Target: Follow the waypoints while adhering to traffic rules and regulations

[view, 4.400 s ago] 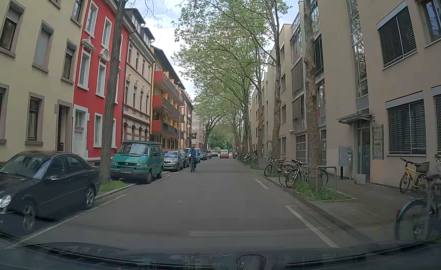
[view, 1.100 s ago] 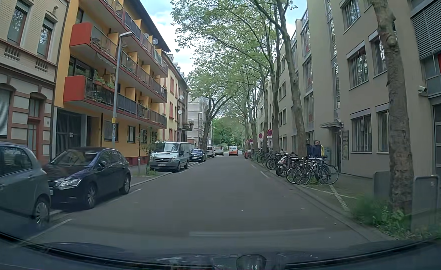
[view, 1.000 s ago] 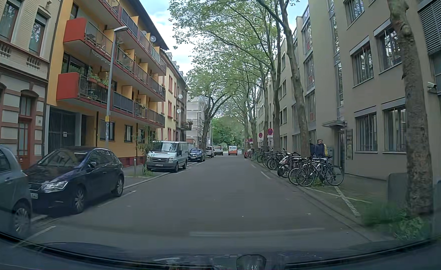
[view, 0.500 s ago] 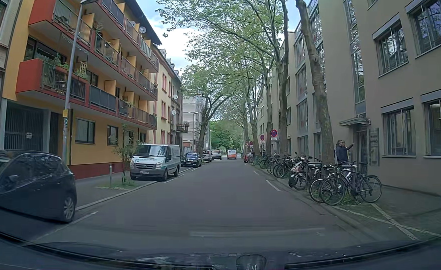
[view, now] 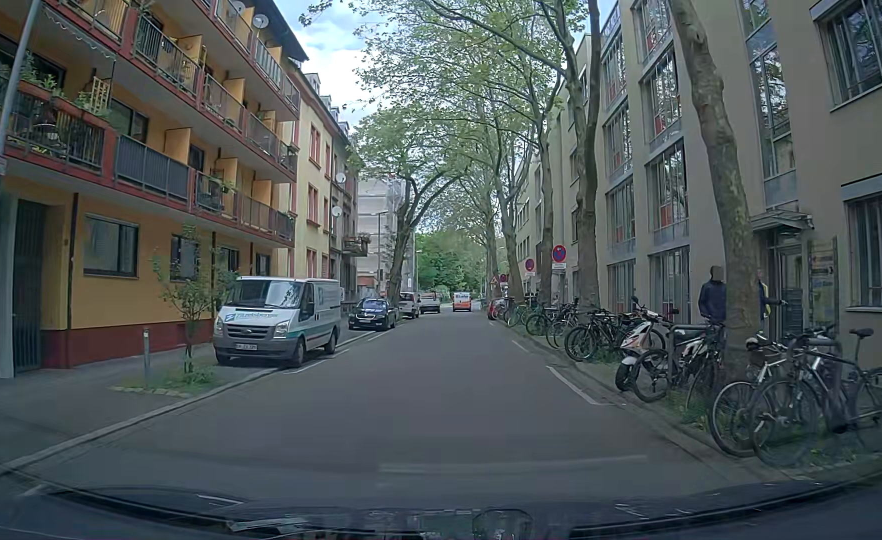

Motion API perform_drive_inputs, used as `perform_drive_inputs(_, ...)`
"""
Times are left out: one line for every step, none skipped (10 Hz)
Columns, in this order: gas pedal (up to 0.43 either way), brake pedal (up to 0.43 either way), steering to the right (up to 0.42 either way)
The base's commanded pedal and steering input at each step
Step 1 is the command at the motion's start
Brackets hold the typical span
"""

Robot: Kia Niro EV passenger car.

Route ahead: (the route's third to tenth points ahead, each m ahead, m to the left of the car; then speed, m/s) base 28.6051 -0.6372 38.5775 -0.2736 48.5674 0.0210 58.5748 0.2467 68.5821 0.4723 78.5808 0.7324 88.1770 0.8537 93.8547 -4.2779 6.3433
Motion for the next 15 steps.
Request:
perform_drive_inputs(0.059, 0.0, 0.003)
perform_drive_inputs(0.059, 0.0, 0.0)
perform_drive_inputs(0.059, 0.0, -0.003)
perform_drive_inputs(0.059, 0.0, -0.004)
perform_drive_inputs(0.059, 0.0, -0.004)
perform_drive_inputs(0.059, 0.0, -0.004)
perform_drive_inputs(0.059, 0.0, -0.005)
perform_drive_inputs(0.059, 0.0, -0.006)
perform_drive_inputs(0.059, 0.0, -0.006)
perform_drive_inputs(0.059, 0.0, -0.006)
perform_drive_inputs(0.059, 0.0, -0.006)
perform_drive_inputs(0.059, 0.0, -0.006)
perform_drive_inputs(0.059, 0.0, -0.006)
perform_drive_inputs(0.059, 0.0, -0.006)
perform_drive_inputs(0.059, 0.0, -0.006)
